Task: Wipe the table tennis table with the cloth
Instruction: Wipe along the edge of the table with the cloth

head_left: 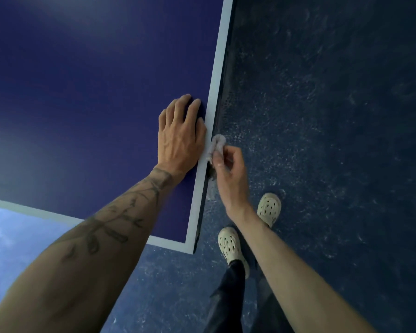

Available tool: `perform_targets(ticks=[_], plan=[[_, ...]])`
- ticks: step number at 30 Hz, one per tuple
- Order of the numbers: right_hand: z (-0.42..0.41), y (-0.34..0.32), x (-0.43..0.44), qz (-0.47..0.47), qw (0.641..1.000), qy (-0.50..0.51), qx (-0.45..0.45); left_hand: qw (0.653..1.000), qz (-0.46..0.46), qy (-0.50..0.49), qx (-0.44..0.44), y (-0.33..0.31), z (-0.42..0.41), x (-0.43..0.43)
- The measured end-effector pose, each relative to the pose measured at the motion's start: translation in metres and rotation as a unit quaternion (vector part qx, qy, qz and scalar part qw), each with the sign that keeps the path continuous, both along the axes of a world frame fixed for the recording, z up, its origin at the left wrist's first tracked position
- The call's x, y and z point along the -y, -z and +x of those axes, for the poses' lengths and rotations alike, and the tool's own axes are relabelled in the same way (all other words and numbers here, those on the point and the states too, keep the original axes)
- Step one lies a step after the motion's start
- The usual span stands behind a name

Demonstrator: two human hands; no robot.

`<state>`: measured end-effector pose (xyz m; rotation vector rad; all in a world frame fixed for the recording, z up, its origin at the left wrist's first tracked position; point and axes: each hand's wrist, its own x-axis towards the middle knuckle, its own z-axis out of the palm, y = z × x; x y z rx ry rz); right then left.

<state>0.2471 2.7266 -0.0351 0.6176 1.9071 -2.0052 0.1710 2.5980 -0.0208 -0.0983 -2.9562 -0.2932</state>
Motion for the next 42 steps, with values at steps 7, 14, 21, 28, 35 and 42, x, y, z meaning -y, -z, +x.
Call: perform_targets(ticks=[7,14,21,28,35,42], plan=[[0.013,-0.008,-0.002,-0.058,0.996,-0.005,0.062,1.000,0.011,-0.015,0.022,-0.002,-0.079,-0.010],[-0.100,0.007,-0.011,-0.035,0.999,0.013,0.027,0.999,0.040,-0.020,0.006,0.008,-0.084,-0.003],[-0.063,-0.001,-0.013,-0.020,0.998,-0.015,0.062,0.999,0.043,-0.014,0.019,0.007,-0.087,-0.003],[-0.169,0.006,-0.022,-0.014,1.000,-0.003,0.011,0.999,0.030,-0.011,0.010,0.012,-0.088,0.000],[-0.123,-0.012,-0.019,0.030,0.999,-0.018,0.018,0.999,0.019,-0.017,0.025,0.003,-0.090,-0.006],[-0.247,-0.010,-0.026,0.001,0.998,0.069,0.010,0.999,0.024,-0.024,0.026,-0.005,-0.153,-0.012]])
